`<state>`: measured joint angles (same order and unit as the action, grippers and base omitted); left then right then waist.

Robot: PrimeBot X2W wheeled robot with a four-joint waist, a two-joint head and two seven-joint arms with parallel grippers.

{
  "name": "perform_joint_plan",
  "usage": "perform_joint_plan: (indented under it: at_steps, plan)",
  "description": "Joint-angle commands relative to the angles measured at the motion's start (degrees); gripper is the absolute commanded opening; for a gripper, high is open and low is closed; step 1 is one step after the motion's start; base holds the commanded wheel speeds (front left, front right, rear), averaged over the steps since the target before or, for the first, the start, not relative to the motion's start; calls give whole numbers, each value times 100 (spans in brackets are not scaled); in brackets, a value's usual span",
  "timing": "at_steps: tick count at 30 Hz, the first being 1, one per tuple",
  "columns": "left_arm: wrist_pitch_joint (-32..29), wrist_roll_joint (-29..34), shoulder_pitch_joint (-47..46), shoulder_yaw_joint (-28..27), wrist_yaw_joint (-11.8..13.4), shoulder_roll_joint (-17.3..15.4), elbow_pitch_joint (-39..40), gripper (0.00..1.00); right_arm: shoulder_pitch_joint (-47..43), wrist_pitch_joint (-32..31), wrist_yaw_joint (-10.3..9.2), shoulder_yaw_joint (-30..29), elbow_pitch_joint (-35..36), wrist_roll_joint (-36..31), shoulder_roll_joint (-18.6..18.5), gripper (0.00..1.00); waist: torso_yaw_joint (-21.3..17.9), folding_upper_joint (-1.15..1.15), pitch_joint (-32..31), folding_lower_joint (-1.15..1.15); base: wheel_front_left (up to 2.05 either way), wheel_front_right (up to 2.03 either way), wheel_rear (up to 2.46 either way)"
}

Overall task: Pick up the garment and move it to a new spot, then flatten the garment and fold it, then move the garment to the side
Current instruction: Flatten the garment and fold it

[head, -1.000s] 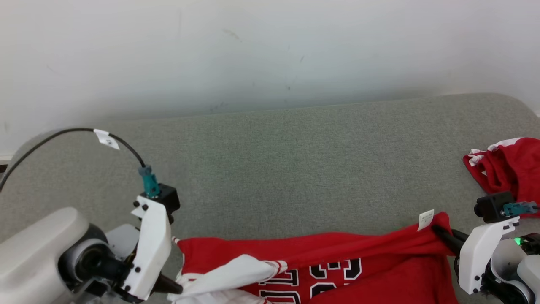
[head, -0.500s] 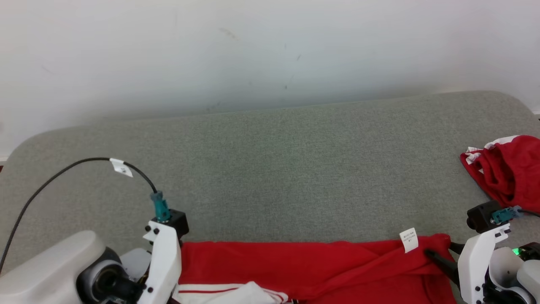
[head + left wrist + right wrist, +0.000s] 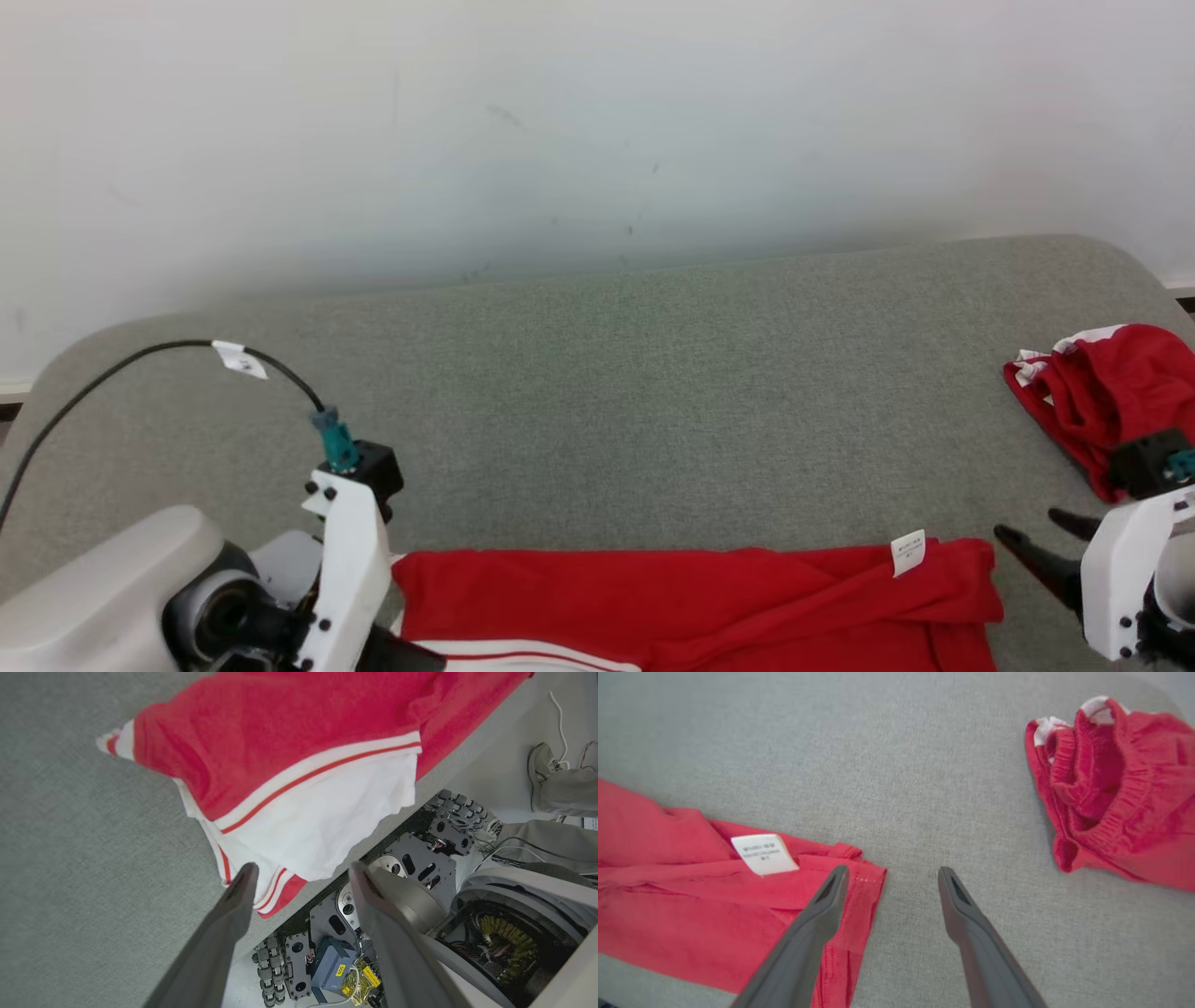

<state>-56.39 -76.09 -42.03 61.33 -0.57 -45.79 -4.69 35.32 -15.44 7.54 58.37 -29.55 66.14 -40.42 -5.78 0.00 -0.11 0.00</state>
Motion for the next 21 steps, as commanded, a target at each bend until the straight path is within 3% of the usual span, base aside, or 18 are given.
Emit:
perform_joint_plan:
  at_steps: [1, 9, 15, 16, 21]
  plan:
    - [143, 90, -35, -72, -15, -18, 25, 100, 93, 183, -13, -117, 36, 49, -59, 100, 20, 0, -32, 0, 0, 0, 0]
    - [1857, 480, 132, -720, 5, -22, 29, 100, 13, 1582, -13, -929, 176, -183, 20, 100, 63, 0, -127, 0, 0, 0, 0]
    - [4027, 1009, 543, -1403, 333, 28, -22, 100, -315, 2402, -13, -1600, 282, -540, 189, 100, 78, 0, -182, 0, 0, 0, 0]
    - [4027, 1009, 543, -1403, 333, 28, -22, 100, -315, 2402, -13, -1600, 282, -540, 189, 100, 78, 0, -182, 0, 0, 0, 0]
    - [5585, 1337, 1045, -1841, 752, 85, -109, 100, -770, 2931, -13, -2454, 360, -978, 407, 100, 103, 0, -242, 0, 0, 0, 0]
